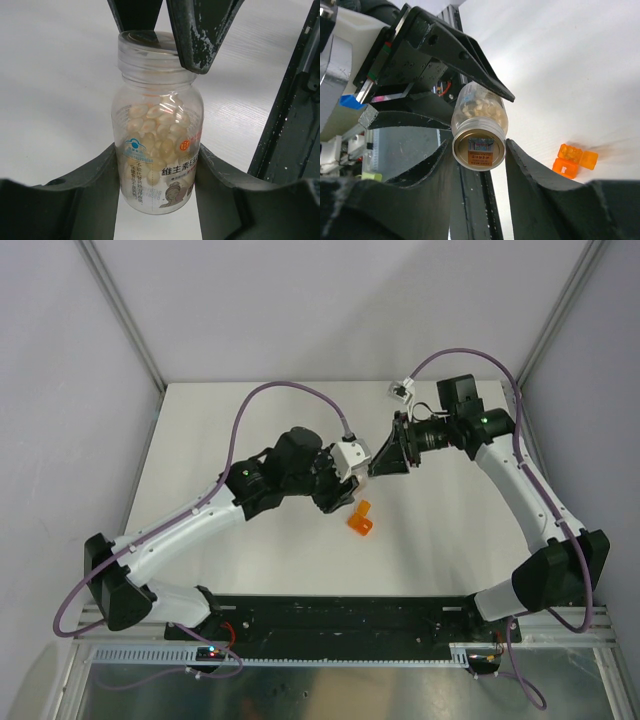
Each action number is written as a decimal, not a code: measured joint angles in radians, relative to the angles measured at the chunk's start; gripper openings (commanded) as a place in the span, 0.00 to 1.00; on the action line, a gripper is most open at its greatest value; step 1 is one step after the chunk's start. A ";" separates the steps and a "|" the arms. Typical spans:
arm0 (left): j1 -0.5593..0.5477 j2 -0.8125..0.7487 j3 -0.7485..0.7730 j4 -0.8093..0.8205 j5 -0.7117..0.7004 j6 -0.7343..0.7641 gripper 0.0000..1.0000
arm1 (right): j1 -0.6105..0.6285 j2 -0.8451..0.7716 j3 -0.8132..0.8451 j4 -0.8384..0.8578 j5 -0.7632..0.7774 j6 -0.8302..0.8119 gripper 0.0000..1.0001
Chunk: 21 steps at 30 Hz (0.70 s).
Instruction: Sort the pills into containers
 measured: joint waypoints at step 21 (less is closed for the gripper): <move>-0.114 0.034 0.000 0.007 -0.384 0.016 0.00 | -0.032 0.142 -0.010 0.095 -0.103 0.264 0.18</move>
